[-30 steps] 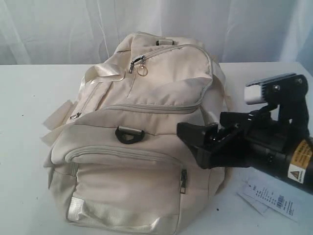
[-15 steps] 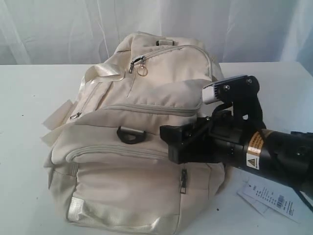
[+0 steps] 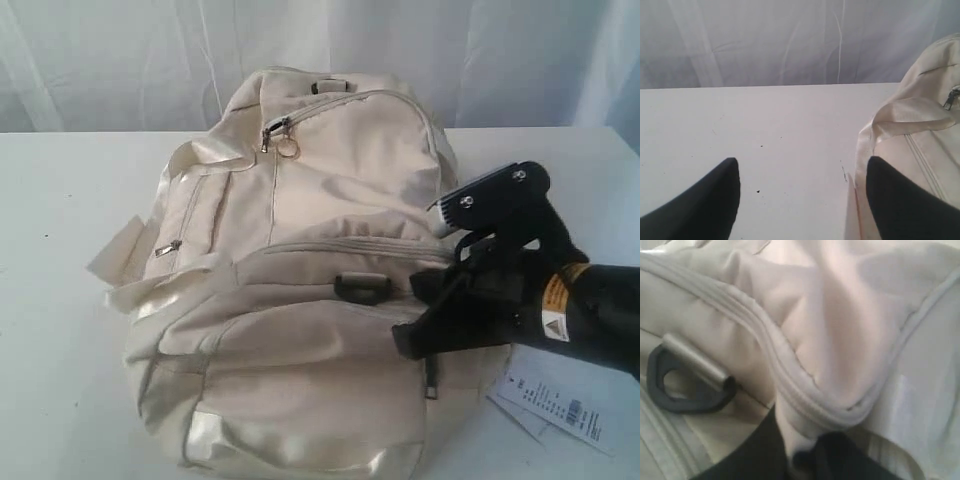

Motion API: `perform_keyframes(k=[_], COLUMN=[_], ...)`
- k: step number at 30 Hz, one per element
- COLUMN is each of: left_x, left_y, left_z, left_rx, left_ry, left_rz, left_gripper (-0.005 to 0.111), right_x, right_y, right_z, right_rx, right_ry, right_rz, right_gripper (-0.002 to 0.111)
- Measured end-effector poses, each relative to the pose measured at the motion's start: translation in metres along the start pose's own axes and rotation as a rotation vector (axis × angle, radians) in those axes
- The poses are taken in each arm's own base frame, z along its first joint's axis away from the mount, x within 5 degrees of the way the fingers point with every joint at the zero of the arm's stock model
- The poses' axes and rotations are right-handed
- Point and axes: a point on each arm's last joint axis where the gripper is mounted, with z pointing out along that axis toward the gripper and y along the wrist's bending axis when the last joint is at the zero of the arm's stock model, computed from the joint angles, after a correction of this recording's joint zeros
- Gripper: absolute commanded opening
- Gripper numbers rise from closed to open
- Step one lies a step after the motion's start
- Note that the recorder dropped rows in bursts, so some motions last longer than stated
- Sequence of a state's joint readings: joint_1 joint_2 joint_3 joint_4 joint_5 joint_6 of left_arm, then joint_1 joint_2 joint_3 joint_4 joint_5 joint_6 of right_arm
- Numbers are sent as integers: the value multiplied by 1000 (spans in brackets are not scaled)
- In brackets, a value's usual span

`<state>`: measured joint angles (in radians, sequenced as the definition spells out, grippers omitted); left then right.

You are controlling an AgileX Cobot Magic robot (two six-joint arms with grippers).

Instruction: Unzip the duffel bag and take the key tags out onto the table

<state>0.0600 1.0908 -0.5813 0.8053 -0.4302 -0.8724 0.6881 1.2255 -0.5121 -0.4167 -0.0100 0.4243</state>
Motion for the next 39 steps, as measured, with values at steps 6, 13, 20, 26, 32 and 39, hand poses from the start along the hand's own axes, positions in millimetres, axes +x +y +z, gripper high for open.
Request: perform_keyframes(k=[6, 13, 20, 26, 32, 39], left_x=[1, -1, -3, -6, -23, -27], left_y=[1, -1, -8, -10, -25, -45], left_z=[0, 0, 12, 50, 101, 168], left_rx=[-7, 10, 117, 202, 305, 362], left_ry=[8, -10, -71, -43, 3, 45], left_rz=[0, -22, -93, -138, -22, 41], left_gripper=[72, 72, 72, 72, 72, 72], right_x=[-21, -36, -56, -60, -58, -60], right_y=[-39, -74, -75, -74, -75, -74], right_z=[-12, -13, -18, -19, -20, -25], right_rx=[144, 262, 233, 215, 224, 229], right_ry=[-83, -108, -273, -317, -294, -302], right_rz=[-83, -38, 106, 159, 175, 186], right_gripper=[0, 18, 76, 80, 80, 80])
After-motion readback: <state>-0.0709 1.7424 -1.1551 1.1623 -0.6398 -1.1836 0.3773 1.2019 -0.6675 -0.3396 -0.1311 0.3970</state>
